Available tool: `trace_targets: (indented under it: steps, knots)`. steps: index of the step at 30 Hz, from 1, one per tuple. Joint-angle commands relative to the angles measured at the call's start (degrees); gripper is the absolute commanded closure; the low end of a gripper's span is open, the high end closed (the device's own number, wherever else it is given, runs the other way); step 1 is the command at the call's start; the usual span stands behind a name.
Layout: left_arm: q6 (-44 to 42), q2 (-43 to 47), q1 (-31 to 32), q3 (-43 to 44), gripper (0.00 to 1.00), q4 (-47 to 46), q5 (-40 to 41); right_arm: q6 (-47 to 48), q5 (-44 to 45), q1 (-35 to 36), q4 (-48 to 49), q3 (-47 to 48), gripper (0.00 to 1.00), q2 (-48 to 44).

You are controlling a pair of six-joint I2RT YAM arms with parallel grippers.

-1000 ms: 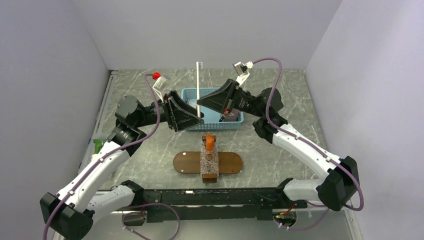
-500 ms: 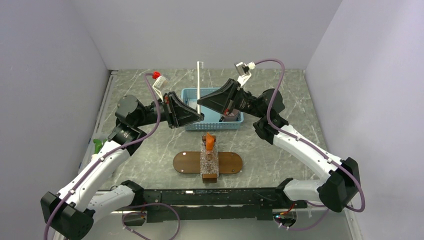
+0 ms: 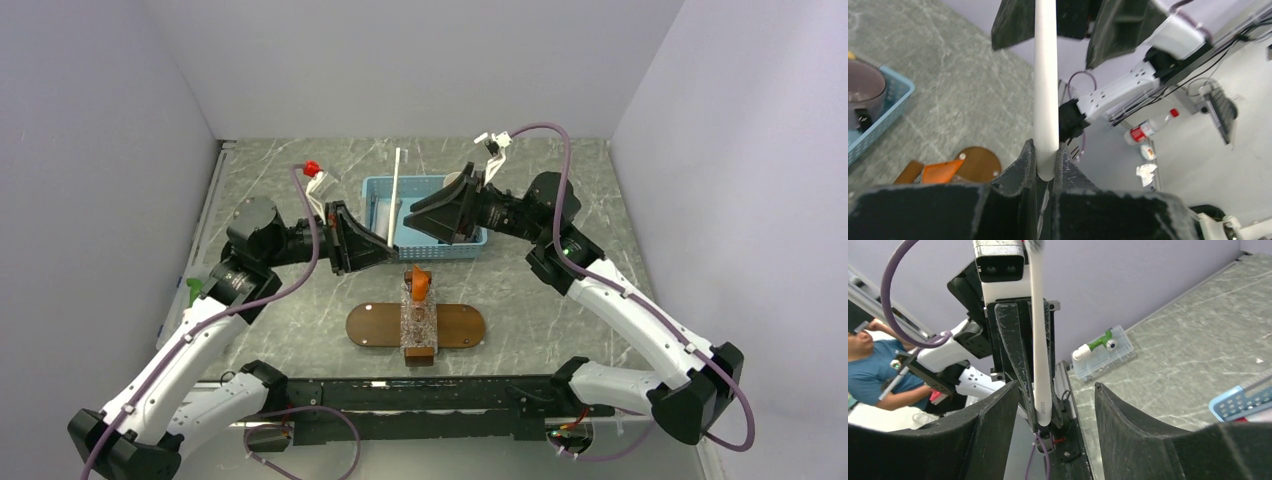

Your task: Prepare toiletry sets of a toothbrush and toothpaste on the tray

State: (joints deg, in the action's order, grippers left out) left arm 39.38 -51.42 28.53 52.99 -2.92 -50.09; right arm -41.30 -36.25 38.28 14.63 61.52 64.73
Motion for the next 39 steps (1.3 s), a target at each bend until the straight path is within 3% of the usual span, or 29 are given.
trace_targets:
  steps: [1,5,17,26,39]
  knots:
    - [-10.5,2.1,-0.1,0.9,1.0,12.7,-0.8,9.6,0.1,-0.3,-11.8,5.0,0.4,-2.1]
    - [-16.1,3.6,-0.1,0.4,1.0,20.8,-2.6,12.0,-2.4,-0.9,-15.8,6.6,0.4,-2.8]
    - [-24.3,5.6,-0.1,-0.6,1.0,31.8,-11.0,23.8,-8.1,-2.0,-36.1,19.5,0.34,0.0]
    - [-29.1,6.7,-0.1,-0.8,1.0,38.6,-15.3,25.5,-14.6,-2.1,-41.4,23.6,0.33,3.4]
    - [-27.2,8.5,0.0,-3.5,1.0,36.1,-15.9,23.6,-21.4,-2.1,-41.3,24.8,0.36,6.5]
